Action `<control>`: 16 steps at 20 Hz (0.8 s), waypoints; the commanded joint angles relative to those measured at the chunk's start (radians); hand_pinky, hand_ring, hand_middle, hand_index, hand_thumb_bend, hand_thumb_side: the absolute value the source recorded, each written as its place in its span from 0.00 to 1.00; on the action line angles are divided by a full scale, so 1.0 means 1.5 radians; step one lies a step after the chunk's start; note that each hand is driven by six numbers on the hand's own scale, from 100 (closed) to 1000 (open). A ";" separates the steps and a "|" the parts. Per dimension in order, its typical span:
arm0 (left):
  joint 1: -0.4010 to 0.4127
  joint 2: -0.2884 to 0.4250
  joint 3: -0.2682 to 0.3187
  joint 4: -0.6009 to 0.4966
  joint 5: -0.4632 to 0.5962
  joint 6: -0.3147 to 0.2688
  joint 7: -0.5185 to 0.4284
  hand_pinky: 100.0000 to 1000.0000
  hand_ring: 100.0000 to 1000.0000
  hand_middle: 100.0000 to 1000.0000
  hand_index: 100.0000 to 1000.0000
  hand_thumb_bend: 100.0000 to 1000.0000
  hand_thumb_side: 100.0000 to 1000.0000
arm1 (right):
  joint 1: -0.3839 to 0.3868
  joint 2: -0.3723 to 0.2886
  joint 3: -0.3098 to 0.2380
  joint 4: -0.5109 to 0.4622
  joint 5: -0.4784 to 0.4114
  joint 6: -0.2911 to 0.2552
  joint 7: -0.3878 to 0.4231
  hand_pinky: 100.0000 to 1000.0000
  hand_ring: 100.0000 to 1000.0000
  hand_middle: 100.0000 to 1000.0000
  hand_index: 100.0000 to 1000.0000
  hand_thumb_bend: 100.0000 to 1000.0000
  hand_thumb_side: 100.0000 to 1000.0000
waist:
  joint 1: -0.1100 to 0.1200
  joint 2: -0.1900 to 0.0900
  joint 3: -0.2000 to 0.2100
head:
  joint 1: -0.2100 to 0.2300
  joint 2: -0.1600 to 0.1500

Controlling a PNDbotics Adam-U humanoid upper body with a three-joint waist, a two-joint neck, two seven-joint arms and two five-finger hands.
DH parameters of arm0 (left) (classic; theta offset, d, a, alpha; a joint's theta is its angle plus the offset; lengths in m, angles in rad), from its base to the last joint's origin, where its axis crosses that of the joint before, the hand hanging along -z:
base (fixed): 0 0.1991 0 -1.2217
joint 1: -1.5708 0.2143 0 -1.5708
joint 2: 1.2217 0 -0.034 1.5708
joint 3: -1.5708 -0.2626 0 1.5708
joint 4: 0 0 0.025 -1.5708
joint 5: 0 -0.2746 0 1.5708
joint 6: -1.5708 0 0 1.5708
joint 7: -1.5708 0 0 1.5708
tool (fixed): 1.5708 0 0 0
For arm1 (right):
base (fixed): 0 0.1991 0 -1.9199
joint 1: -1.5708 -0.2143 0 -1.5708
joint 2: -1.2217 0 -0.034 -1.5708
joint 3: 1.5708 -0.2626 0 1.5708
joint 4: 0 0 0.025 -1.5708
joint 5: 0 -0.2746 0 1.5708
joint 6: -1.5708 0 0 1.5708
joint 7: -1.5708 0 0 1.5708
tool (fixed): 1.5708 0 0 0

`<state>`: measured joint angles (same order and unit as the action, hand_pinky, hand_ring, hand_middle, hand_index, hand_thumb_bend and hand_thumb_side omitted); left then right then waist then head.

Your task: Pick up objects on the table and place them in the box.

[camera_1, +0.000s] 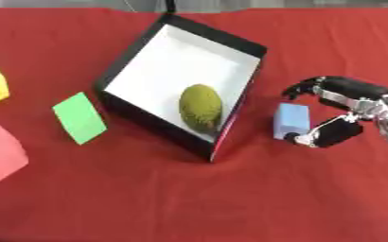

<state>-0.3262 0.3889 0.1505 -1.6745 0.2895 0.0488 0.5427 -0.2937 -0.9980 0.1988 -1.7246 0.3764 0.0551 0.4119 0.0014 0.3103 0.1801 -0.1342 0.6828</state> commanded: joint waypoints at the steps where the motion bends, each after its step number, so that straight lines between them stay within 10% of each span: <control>1: -0.007 0.018 0.002 -0.010 0.000 0.001 -0.002 0.68 0.72 0.70 0.75 0.32 0.62 | -0.009 -0.014 -0.004 0.005 0.006 0.000 0.003 0.86 0.88 0.73 0.85 0.39 0.29 | 0.001 -0.008 0.001 | -0.002 -0.010; 16: -0.012 0.019 0.002 -0.012 -0.003 0.002 -0.005 0.68 0.72 0.70 0.75 0.31 0.62 | -0.020 -0.007 -0.007 -0.006 -0.048 0.022 -0.007 0.79 0.68 0.40 0.55 0.22 0.00 | 0.000 -0.008 0.004 | -0.002 -0.006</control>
<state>-0.3339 0.3889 0.1503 -1.6746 0.2893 0.0524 0.5380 -0.3102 -0.9871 0.2070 -1.7152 0.3194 0.0829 0.4017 0.0026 0.3160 0.1857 -0.1355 0.6815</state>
